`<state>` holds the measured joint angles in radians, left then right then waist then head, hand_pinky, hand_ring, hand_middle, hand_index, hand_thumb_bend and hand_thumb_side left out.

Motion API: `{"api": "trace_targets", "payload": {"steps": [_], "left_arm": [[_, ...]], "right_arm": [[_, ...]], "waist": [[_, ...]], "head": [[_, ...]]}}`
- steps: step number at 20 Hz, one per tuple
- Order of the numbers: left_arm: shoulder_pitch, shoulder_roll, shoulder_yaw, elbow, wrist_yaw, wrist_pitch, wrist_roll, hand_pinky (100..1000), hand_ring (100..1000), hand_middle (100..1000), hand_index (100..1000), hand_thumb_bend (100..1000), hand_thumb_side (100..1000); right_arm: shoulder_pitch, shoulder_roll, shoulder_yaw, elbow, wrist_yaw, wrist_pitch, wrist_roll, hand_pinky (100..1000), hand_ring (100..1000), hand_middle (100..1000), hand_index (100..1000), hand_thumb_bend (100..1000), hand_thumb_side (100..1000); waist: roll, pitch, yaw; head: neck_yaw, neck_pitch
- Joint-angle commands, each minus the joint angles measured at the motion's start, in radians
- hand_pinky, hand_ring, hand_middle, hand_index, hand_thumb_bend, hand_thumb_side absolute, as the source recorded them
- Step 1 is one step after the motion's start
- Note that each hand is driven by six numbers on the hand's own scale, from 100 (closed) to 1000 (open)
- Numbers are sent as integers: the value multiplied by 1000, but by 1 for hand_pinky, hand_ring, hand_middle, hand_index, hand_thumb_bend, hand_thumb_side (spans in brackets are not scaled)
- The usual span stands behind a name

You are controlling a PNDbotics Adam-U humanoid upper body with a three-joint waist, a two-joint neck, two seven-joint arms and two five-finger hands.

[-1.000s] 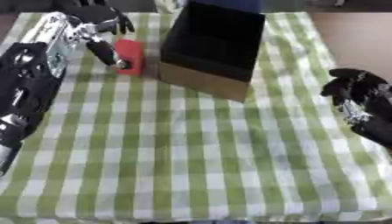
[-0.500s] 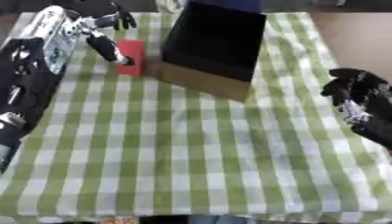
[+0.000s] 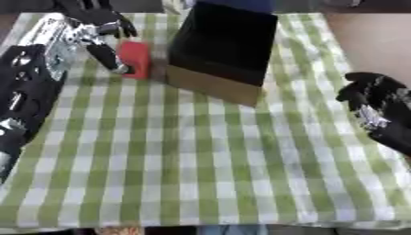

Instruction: Pick up objects on the table and place them in the box.

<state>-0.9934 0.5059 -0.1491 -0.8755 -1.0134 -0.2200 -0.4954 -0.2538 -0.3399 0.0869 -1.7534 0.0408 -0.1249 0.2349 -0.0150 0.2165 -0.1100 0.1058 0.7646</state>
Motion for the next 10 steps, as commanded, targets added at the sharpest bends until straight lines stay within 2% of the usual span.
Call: {"api": "trace_targets", "payload": {"steps": [1, 3, 5, 6, 7, 10], "left_arm": [[-20, 9, 13, 3, -5, -12, -1, 791, 713, 705, 840, 542, 286], [-19, 7, 13, 6, -5, -15, 0, 785, 700, 691, 835, 529, 276], [-17, 6, 11, 6, -3, -18, 3, 760, 639, 626, 814, 476, 226], [-17, 6, 12, 2, -1, -18, 9, 741, 597, 580, 789, 395, 190], [-17, 7, 13, -2, 2, -18, 14, 727, 568, 548, 768, 369, 142], [-20, 12, 16, -26, 19, -14, 29, 704, 520, 486, 722, 321, 109]], "right_arm": [[-8, -14, -3, -10, -2, -1, 2, 793, 675, 620, 826, 100, 434], [-9, -13, -2, -9, -3, -1, 2, 793, 675, 620, 826, 100, 436], [-9, -13, -2, -9, -3, -1, 3, 793, 675, 620, 826, 100, 438], [-9, -13, -2, -8, -3, -1, 3, 793, 675, 620, 826, 100, 434], [-9, -13, -3, -8, -3, -1, 2, 793, 675, 620, 826, 100, 434], [-9, -14, -4, -7, -3, -1, 2, 793, 675, 620, 826, 100, 434]], "waist": [[-2, -13, -2], [-2, -13, -2], [-2, -12, -2], [-2, -13, -2], [-3, -13, -2], [-3, -14, -1]], "head": [[2, 2], [3, 2], [2, 2], [2, 2], [2, 2], [2, 1]]}}
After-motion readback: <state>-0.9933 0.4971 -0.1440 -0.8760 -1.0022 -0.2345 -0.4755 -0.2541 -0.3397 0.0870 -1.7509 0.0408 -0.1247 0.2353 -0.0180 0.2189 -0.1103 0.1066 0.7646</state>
